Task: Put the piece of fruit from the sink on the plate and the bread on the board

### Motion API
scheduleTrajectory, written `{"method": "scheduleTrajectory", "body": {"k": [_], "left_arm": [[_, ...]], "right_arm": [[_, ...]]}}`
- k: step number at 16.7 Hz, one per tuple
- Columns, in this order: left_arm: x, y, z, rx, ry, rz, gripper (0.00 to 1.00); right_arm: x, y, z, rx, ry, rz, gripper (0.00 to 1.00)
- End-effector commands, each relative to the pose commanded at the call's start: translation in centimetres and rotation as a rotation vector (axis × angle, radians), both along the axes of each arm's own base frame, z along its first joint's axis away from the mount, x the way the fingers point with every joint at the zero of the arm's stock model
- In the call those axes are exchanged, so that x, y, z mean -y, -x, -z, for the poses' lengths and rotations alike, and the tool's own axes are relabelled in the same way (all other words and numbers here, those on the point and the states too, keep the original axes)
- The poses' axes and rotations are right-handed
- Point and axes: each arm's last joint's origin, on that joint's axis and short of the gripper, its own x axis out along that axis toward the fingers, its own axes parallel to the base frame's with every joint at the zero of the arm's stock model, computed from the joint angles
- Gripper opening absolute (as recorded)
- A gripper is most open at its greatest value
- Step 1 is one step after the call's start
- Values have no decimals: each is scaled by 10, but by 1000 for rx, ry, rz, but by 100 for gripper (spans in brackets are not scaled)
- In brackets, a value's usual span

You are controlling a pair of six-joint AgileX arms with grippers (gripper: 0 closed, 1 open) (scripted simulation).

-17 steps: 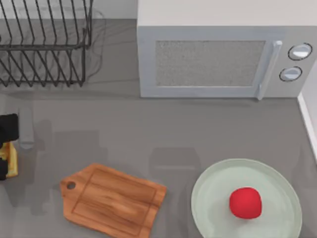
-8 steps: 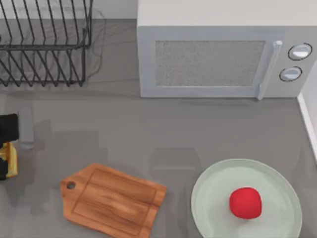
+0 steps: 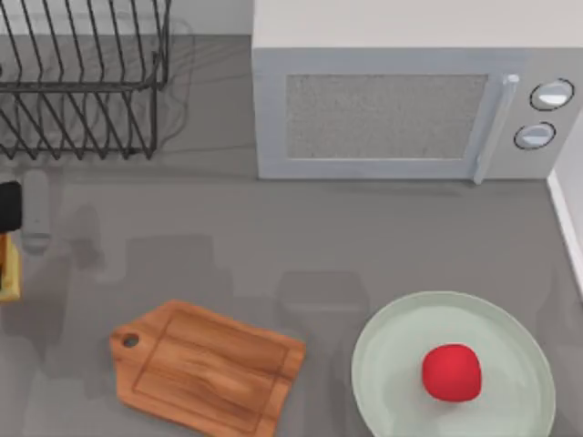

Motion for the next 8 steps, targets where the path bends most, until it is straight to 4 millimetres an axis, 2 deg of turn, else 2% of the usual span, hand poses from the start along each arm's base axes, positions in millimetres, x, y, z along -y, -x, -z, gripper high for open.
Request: {"method": "scheduleTrajectory", "body": {"k": [5,8], "left_arm": [[1,4,-54,-4,0,-1,0],[1,5,-62,5,-1,-4,0]], "right_arm": [[0,0,0,0,0,0,100],[0,0,0,0,0,0,100]]}}
